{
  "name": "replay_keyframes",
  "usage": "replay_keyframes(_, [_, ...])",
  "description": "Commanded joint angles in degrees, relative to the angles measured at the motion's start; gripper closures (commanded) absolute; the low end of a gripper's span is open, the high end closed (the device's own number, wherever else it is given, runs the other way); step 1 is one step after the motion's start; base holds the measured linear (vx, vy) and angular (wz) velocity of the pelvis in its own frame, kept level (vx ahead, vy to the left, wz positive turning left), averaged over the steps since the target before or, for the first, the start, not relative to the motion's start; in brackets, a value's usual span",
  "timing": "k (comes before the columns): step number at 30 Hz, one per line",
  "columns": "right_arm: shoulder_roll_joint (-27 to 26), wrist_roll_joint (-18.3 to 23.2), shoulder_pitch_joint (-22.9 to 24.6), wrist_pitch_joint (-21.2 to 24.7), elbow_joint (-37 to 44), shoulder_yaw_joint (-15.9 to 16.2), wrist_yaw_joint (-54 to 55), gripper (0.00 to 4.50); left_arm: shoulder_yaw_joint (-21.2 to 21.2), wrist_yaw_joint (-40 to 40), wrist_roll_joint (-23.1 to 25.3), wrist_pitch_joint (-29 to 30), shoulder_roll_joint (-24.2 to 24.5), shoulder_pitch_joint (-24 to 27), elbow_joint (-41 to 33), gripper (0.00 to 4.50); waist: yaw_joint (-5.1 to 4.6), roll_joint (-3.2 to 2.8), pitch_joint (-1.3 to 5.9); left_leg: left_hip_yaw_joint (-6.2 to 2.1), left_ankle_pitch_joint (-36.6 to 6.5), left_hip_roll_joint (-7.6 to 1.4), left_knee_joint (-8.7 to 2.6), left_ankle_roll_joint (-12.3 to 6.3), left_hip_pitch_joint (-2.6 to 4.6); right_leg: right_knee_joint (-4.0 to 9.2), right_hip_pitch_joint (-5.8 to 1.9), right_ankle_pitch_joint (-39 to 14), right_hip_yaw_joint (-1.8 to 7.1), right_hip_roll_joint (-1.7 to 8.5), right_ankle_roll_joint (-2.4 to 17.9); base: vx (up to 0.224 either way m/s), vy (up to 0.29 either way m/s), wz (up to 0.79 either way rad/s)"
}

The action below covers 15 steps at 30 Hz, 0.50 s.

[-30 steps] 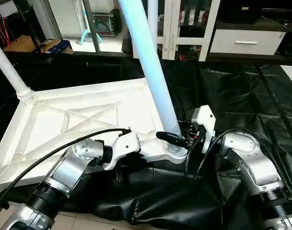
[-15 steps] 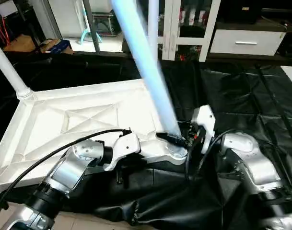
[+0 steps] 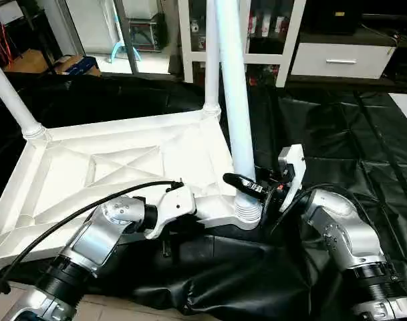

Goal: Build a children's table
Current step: Insert table leg to table base

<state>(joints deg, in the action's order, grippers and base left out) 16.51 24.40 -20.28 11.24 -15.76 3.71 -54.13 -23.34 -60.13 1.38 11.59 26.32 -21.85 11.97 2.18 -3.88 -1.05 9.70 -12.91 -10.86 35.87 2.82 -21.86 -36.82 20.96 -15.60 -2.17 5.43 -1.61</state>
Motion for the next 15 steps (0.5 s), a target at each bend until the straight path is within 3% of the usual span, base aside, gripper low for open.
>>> replay_keyframes(1, [0.32,0.09,2.36,1.58,-2.29,-0.64,0.82,2.66,-1.83,-0.13,1.13,0.19,-0.18,1.45,1.50,4.50,-0.33,0.56,1.77,-0.45,-3.85,-1.89,-5.01,-3.68,0.96,3.97,-1.69,11.36,1.54,2.12,15.95,0.000,0.000,0.00])
replay_keyframes(9, [0.61,0.57,7.93,-0.57,-0.73,-4.18,2.66,2.67,-1.53,0.17,1.11,0.28,-0.29,1.54,1.48,4.50,-0.21,0.29,1.69,-0.53,-5.64,-2.10,-5.45,-2.76,1.23,4.38,-1.57,9.51,1.52,2.14,15.02,0.000,0.000,0.00])
replay_keyframes(12, [0.89,0.42,10.22,-1.65,-0.10,-4.45,2.80,2.67,-1.50,0.24,1.09,0.25,-0.31,1.53,1.49,4.50,-0.08,0.42,1.86,-0.50,-3.72,-1.99,-5.27,-3.54,1.15,4.32,-1.77,12.00,1.52,2.13,14.73,0.000,0.000,0.00])
replay_keyframes(13, [0.95,0.24,10.85,-1.86,0.13,-4.35,2.84,2.67,-1.49,0.25,1.08,0.21,-0.31,1.47,1.57,4.50,-0.02,0.09,1.89,-0.56,-3.02,-1.97,-5.22,-3.76,1.13,4.20,-1.76,12.94,1.50,2.14,14.68,0.000,0.000,0.00])
replay_keyframes(15, [1.30,-0.69,12.24,-2.64,1.02,-3.45,2.75,2.67,-1.48,0.28,1.10,0.10,-0.33,1.35,1.75,4.50,0.05,0.31,1.86,-0.53,-2.61,-1.90,-5.18,-4.34,0.96,4.26,-1.84,14.17,1.46,2.16,14.39,0.000,0.000,0.00])
